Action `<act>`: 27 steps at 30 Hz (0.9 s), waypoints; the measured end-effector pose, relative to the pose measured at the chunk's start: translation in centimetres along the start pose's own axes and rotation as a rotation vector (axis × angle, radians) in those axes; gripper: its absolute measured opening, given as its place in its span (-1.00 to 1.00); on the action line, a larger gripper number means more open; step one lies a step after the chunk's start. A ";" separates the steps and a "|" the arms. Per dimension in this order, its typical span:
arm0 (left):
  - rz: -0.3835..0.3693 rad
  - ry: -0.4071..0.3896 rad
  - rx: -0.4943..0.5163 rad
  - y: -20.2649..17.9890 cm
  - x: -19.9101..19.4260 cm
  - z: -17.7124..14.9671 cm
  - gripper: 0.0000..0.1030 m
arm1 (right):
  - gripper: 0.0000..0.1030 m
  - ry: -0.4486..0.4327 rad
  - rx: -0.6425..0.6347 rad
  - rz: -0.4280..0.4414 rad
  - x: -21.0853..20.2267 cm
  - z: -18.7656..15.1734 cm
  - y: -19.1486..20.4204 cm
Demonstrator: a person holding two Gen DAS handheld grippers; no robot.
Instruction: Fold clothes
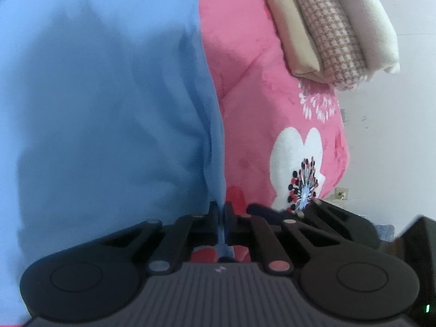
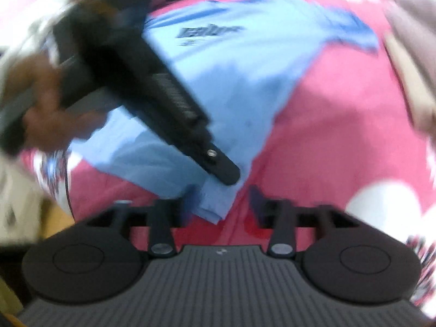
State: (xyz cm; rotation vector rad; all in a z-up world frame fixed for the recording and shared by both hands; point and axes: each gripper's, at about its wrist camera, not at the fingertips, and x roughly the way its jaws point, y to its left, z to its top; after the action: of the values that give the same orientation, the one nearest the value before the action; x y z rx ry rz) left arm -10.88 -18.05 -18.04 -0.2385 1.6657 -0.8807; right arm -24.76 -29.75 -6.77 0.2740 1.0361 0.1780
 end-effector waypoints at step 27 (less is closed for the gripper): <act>0.034 -0.128 0.133 -2.2 0.4 -5.7 0.08 | -0.78 -0.051 0.431 0.050 0.6 4.7 -13.4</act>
State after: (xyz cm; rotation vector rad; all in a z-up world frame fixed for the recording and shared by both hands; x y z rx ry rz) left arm -16.81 -17.43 -16.74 -0.1710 1.4823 -0.9272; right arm -20.17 -43.00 -9.17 0.6918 1.0113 -0.0104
